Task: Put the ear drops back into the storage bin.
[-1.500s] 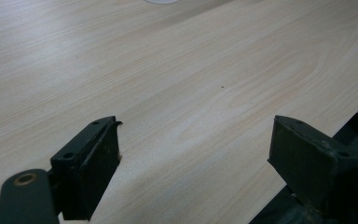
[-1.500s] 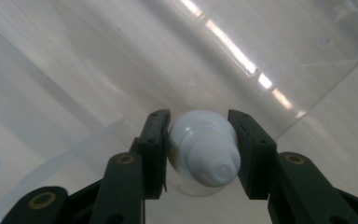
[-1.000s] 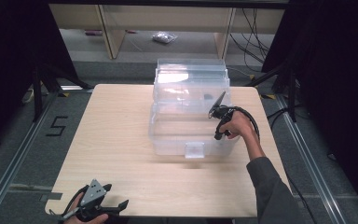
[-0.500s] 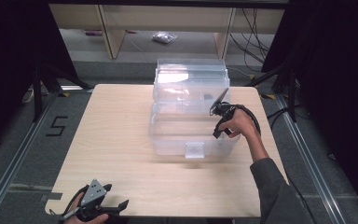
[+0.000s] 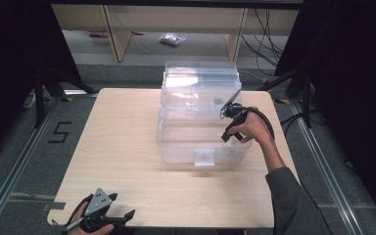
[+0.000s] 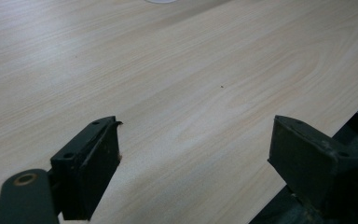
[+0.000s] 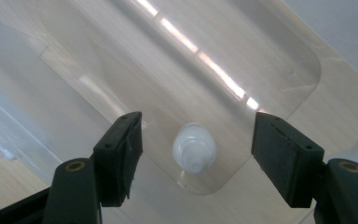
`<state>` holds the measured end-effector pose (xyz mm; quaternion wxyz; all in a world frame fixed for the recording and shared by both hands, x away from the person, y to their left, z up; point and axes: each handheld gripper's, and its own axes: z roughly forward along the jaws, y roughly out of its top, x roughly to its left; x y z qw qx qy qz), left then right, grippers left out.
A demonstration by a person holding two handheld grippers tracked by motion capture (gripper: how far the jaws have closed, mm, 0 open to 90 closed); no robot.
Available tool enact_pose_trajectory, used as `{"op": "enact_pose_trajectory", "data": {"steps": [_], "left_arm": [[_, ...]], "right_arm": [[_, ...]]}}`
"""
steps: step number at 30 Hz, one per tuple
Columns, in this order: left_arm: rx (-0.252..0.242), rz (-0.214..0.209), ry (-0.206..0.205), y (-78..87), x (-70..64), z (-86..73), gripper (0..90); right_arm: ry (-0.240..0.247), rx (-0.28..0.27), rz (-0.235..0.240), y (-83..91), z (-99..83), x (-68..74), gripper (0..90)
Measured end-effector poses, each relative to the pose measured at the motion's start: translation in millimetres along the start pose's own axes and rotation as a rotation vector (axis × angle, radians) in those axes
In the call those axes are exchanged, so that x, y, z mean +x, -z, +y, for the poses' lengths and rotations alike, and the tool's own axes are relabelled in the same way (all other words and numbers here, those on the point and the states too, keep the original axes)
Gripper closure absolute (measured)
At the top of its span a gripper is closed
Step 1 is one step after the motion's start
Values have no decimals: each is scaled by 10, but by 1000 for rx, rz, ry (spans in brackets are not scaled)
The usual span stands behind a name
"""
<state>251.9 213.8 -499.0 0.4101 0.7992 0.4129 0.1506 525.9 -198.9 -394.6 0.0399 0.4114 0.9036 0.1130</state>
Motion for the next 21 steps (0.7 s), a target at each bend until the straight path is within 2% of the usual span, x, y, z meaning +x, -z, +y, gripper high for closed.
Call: {"op": "enact_pose_trajectory", "data": {"steps": [3, 5, 6, 12, 14, 19, 21], "left_arm": [[12, 10, -14, 0, 12, -1, 156], [4, 2, -4, 3, 4, 1, 156], [0, 6, -7, 0, 4, -4, 155], [2, 2, -2, 0, 0, -2, 155], [3, 1, -2, 1, 2, 0, 155], [-5, 9, 1, -5, -4, -2, 155], [11, 8, -12, 3, 10, 0, 155]], "right_arm": [[4, -19, -4, 34, -12, 1, 332], [1, -24, 1, 52, -20, 2, 329], [16, -37, -5, 59, -26, -11, 328], [-8, -45, -2, 106, -57, -4, 309], [4, -56, -2, 107, -68, -5, 298], [-12, -70, 2, 128, -89, 25, 279], [-5, -76, -2, 129, -95, 13, 262]]}}
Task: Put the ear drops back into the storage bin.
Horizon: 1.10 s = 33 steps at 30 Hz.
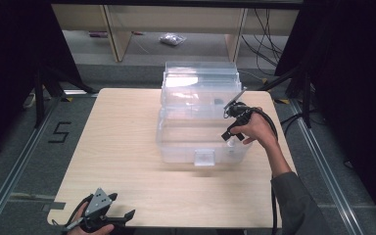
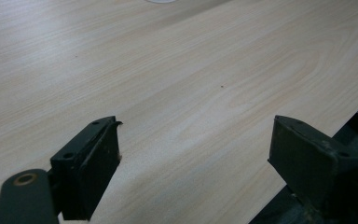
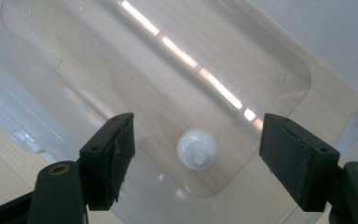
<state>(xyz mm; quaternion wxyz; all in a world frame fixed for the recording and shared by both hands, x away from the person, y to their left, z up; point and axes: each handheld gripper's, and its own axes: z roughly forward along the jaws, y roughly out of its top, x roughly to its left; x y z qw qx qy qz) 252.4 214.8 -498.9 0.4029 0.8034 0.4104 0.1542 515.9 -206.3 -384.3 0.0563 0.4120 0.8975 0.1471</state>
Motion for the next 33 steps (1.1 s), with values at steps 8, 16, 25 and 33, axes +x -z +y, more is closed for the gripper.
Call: {"op": "enact_pose_trajectory", "data": {"steps": [8, 16, 25, 33], "left_arm": [[-8, -7, 11, -3, -11, 0, 155], [-1, -3, 2, -5, -6, -2, 155], [-12, -9, 10, -10, -13, -3, 155], [5, -1, -5, -7, 3, -2, 155]], "right_arm": [[-22, -32, -2, 47, -26, 36, 240], [6, -53, -1, 80, -61, 103, 241], [2, -74, 5, 99, -132, 148, 239], [7, -96, 4, 186, -194, 192, 238]]}}
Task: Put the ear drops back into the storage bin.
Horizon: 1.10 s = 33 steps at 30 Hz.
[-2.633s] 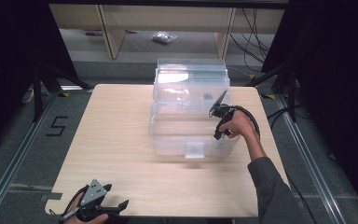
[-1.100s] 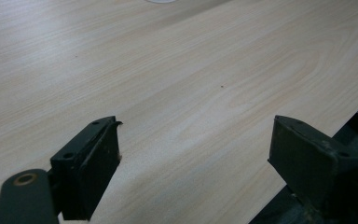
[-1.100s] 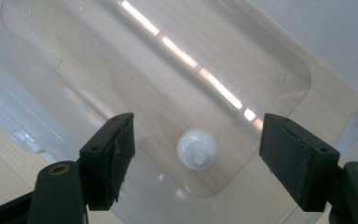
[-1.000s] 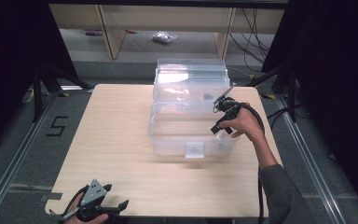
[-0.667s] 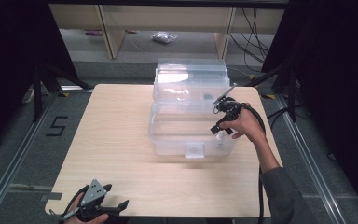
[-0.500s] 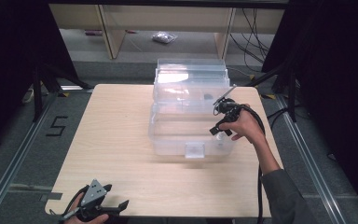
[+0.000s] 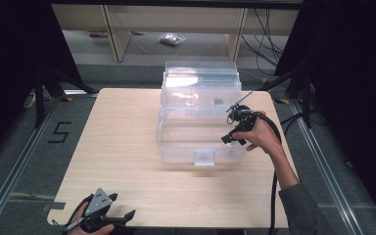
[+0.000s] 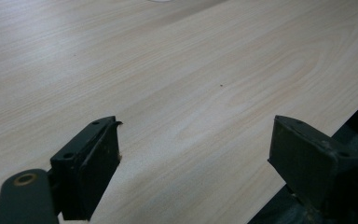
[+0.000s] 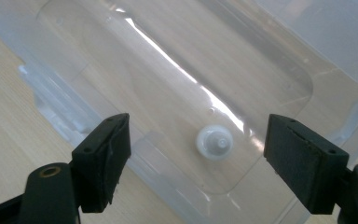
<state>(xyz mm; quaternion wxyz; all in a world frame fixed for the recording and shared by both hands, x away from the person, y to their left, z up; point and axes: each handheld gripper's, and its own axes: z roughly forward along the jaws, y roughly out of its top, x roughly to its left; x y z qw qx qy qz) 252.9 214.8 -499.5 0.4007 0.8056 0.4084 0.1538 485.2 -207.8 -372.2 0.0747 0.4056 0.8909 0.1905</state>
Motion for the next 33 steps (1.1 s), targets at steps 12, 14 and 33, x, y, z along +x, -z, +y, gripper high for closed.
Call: {"op": "enact_pose_trajectory", "data": {"steps": [12, 14, 33], "left_arm": [[0, -1, 2, -1, -4, -1, 155], [0, 0, 1, -1, -3, -1, 155], [4, 4, -2, -2, 1, -2, 155]], "right_arm": [[16, -41, -2, 149, -95, 73, 237], [14, -50, -2, 165, -116, 81, 237], [28, -113, 28, 280, -349, 168, 231]]}}
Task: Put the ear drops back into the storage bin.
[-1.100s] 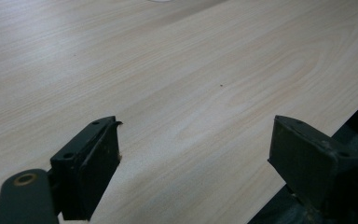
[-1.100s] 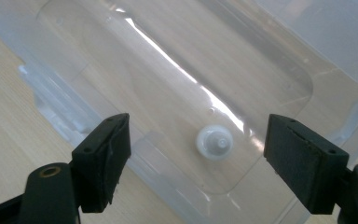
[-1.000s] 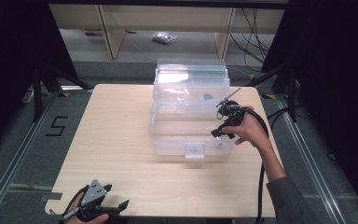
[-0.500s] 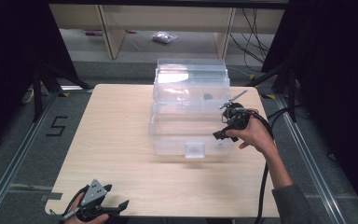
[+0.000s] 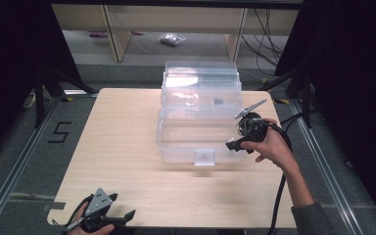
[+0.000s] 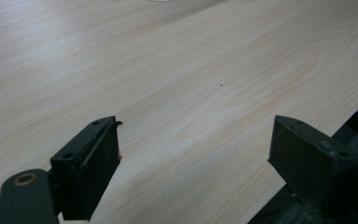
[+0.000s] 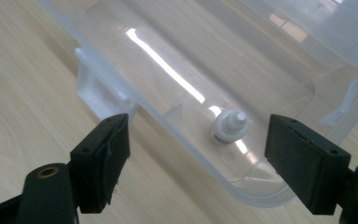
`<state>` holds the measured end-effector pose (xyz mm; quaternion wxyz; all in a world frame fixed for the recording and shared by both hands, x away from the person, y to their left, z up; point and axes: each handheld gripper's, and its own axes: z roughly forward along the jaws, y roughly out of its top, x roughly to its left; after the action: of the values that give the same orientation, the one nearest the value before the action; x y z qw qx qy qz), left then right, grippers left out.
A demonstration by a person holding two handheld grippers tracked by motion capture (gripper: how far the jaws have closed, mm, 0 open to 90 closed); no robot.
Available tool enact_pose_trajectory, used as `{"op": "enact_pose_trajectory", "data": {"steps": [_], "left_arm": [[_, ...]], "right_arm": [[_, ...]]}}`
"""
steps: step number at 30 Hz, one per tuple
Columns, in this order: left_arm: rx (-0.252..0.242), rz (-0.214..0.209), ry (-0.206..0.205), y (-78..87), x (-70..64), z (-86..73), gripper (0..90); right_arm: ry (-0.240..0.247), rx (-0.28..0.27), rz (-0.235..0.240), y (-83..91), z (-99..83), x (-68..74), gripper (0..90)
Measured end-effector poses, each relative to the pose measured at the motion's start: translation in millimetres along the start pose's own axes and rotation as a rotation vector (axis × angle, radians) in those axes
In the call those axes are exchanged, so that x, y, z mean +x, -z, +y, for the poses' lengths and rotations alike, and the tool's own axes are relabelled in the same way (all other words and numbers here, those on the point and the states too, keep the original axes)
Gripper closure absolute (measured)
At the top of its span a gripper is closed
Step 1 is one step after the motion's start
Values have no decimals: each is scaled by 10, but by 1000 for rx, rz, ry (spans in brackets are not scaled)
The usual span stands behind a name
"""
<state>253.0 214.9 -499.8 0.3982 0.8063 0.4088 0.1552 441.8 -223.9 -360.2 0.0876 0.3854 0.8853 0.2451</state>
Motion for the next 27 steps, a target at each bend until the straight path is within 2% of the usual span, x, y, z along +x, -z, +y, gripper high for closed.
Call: {"op": "enact_pose_trajectory", "data": {"steps": [1, 2, 6, 7, 9, 11, 12, 13, 21, 22, 24, 27], "left_arm": [[-3, 0, 3, 0, -1, 0, 155], [-2, 0, 3, 0, -2, 0, 155], [-10, -8, 12, -1, -16, 1, 155], [-13, -8, 14, -1, -19, 1, 155], [-13, -11, 14, -2, -17, 1, 155], [-12, -11, 13, -2, -15, 1, 155], [-12, -10, 14, -2, -16, 0, 155], [-13, -10, 15, -2, -16, 0, 155], [-2, 2, 2, -1, -1, -1, 155], [-2, 1, 3, -2, -2, -1, 155], [-2, 2, 1, -1, -1, 0, 155], [-5, -3, 6, -1, -6, 0, 155]], "right_arm": [[-10, -1, -8, 7, -16, 18, 231], [-8, -6, 6, 9, -30, 26, 231], [10, -20, 11, 29, -84, 61, 230], [-7, -20, 8, 37, -98, 89, 230], [3, -27, 12, 47, -122, 105, 229], [33, -48, 18, 50, -147, 107, 228], [8, -43, 18, 53, -158, 137, 228], [24, -53, 26, 57, -171, 125, 227], [17, -59, 33, 48, -243, 186, 226], [31, -61, 39, 43, -255, 178, 226], [15, -62, 41, 37, -274, 203, 223], [33, -67, 45, 31, -300, 206, 222]]}}
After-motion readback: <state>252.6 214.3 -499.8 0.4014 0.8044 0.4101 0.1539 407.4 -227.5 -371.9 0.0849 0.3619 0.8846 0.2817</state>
